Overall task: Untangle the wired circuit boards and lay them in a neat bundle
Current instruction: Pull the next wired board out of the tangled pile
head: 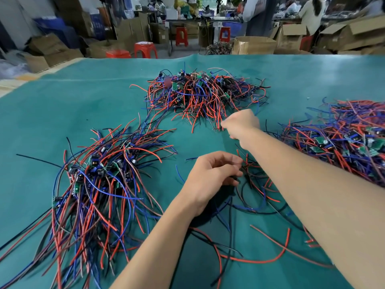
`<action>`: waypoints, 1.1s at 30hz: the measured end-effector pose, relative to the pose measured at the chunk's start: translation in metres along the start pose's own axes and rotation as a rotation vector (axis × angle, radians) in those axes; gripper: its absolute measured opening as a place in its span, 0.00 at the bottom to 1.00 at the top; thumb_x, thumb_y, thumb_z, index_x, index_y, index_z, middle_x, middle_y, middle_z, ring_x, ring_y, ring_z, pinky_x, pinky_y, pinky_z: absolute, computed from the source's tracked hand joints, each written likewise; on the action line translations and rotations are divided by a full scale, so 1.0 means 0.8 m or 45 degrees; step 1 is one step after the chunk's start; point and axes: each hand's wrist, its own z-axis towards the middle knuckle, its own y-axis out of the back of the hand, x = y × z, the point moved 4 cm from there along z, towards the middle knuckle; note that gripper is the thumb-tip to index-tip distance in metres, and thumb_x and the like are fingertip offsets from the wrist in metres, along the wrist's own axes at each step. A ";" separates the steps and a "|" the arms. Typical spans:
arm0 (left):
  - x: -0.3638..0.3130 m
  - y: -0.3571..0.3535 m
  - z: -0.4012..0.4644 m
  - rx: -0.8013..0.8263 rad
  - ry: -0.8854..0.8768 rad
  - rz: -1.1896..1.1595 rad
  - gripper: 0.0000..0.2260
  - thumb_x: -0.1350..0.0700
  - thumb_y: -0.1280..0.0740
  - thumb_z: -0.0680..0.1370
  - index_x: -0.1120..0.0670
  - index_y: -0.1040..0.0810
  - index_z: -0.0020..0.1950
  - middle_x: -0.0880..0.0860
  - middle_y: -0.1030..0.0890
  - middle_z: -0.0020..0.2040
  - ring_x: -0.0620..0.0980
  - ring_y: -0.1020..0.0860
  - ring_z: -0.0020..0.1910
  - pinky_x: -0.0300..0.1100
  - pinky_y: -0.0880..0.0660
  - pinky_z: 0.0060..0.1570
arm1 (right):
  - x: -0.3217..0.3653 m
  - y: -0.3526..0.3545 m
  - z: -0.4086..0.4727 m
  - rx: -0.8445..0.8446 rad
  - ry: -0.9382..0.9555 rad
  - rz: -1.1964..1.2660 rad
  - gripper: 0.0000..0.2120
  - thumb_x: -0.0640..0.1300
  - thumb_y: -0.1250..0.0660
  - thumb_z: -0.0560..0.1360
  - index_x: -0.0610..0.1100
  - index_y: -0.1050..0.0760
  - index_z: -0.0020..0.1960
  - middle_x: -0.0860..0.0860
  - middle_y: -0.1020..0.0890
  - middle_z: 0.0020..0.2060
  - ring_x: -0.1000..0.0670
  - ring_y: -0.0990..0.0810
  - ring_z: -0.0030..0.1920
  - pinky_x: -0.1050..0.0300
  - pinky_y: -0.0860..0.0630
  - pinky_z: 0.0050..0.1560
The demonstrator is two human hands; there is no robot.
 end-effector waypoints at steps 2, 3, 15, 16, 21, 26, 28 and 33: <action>0.000 -0.001 -0.001 0.005 0.002 0.001 0.08 0.71 0.36 0.78 0.64 0.20 0.53 0.58 0.21 0.47 0.48 0.21 0.41 0.35 0.23 0.38 | -0.005 0.001 0.003 -0.004 -0.021 0.040 0.07 0.46 0.25 0.71 0.43 0.16 0.45 0.46 0.14 0.40 0.44 0.14 0.39 0.47 0.15 0.50; 0.000 -0.001 -0.001 0.006 0.001 0.004 0.08 0.71 0.36 0.78 0.64 0.20 0.53 0.58 0.21 0.47 0.48 0.21 0.41 0.35 0.23 0.38 | -0.006 0.000 0.004 0.015 -0.022 0.072 0.08 0.48 0.24 0.71 0.43 0.16 0.44 0.47 0.14 0.39 0.47 0.16 0.35 0.47 0.15 0.51; -0.002 0.000 -0.001 0.010 0.004 0.015 0.08 0.70 0.36 0.78 0.64 0.20 0.53 0.58 0.21 0.47 0.48 0.22 0.42 0.35 0.23 0.39 | -0.011 -0.005 0.007 0.126 -0.008 0.062 0.11 0.48 0.22 0.72 0.40 0.15 0.45 0.47 0.14 0.37 0.47 0.18 0.33 0.52 0.17 0.48; -0.002 0.000 -0.001 0.010 0.006 0.013 0.08 0.70 0.36 0.78 0.64 0.20 0.53 0.58 0.21 0.47 0.48 0.22 0.41 0.35 0.23 0.38 | -0.012 -0.003 0.004 0.159 -0.013 0.096 0.12 0.46 0.22 0.72 0.37 0.15 0.46 0.48 0.15 0.34 0.49 0.22 0.30 0.54 0.18 0.45; -0.003 0.003 -0.001 -0.066 0.026 -0.054 0.13 0.71 0.37 0.78 0.63 0.25 0.62 0.60 0.21 0.49 0.50 0.20 0.39 0.37 0.22 0.37 | 0.002 0.024 -0.037 0.440 0.114 0.173 0.11 0.41 0.23 0.71 0.32 0.17 0.46 0.49 0.22 0.30 0.51 0.30 0.30 0.61 0.40 0.27; -0.004 0.007 0.005 -0.224 0.075 -0.319 0.05 0.59 0.39 0.83 0.57 0.29 0.59 0.62 0.23 0.51 0.52 0.18 0.33 0.38 0.22 0.30 | 0.023 0.092 -0.093 0.535 0.324 0.380 0.08 0.43 0.24 0.71 0.43 0.17 0.34 0.53 0.24 0.26 0.55 0.31 0.27 0.65 0.43 0.23; -0.004 0.010 0.007 -0.251 0.085 -0.389 0.08 0.54 0.41 0.85 0.57 0.29 0.57 0.62 0.22 0.50 0.53 0.18 0.33 0.39 0.22 0.30 | 0.019 0.107 -0.123 0.572 0.416 0.449 0.07 0.42 0.23 0.70 0.42 0.16 0.35 0.53 0.25 0.25 0.56 0.33 0.25 0.67 0.42 0.23; -0.004 0.015 0.008 -0.274 0.108 -0.455 0.14 0.52 0.42 0.85 0.62 0.28 0.60 0.61 0.17 0.45 0.53 0.18 0.34 0.41 0.20 0.33 | -0.024 0.085 -0.194 0.734 0.531 0.396 0.05 0.39 0.20 0.66 0.42 0.15 0.33 0.48 0.19 0.25 0.59 0.26 0.28 0.68 0.32 0.32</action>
